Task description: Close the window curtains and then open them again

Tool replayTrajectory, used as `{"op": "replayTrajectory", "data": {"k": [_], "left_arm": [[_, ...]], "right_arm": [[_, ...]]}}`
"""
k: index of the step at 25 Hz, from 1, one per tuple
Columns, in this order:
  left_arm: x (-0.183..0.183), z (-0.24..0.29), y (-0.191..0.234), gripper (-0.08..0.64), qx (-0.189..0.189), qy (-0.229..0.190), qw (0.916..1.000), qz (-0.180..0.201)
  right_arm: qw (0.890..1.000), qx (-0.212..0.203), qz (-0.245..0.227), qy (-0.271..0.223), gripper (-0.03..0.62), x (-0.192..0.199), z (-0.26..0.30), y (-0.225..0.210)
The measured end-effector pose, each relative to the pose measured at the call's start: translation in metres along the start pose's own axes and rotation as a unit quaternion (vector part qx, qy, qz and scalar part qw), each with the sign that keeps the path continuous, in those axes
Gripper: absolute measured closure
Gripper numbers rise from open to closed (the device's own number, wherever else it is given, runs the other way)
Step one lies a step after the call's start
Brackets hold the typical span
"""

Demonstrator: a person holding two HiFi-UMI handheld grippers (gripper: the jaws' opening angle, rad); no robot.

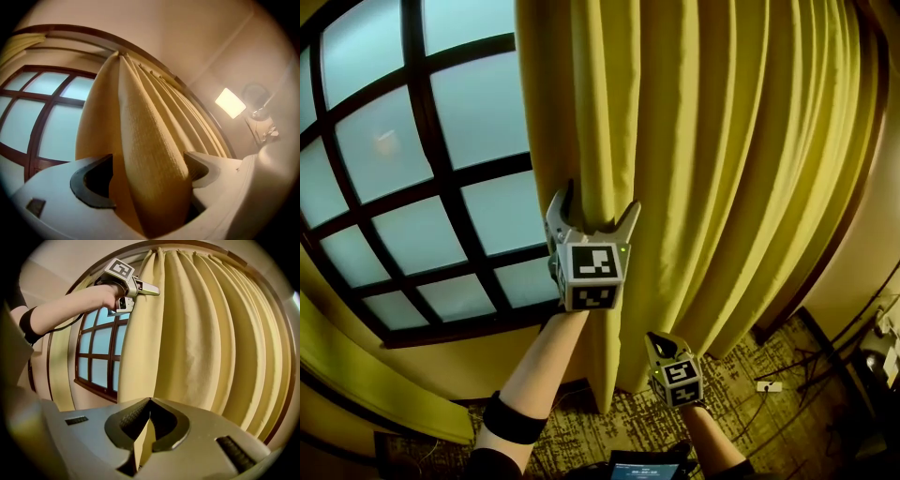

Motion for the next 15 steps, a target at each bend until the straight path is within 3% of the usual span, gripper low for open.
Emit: {"op": "replayTrajectory", "data": {"k": [3,8,10,15], "left_arm": [[0.012,0.015,0.001,0.084,-0.024,0.013,0.9996,0.000],[0.021,0.036,-0.003,0.081,-0.059,0.023,0.9974,0.035],[0.023,0.040,-0.005,0.113,-0.064,0.026,0.9968,0.039],[0.021,0.040,-0.008,0.458,-0.081,0.000,0.9962,0.031]], "right_arm": [[1.000,-0.004,-0.001,0.007,0.578,0.007,0.000,-0.013],[1.000,-0.006,0.000,0.008,0.578,0.017,-0.002,-0.035],[1.000,-0.002,-0.001,0.007,0.578,0.019,-0.004,-0.043],[1.000,-0.008,0.010,0.007,0.578,0.022,-0.007,-0.058]]}}
Point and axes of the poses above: the fingertips, and each gripper's own axes: z forward along the fingers, y to its left, x out of its underside, the point moved 6 cm from there along -z, backward along the fingers, and after that the axes turned 12 degrees about -z, right-handed, at the moved point
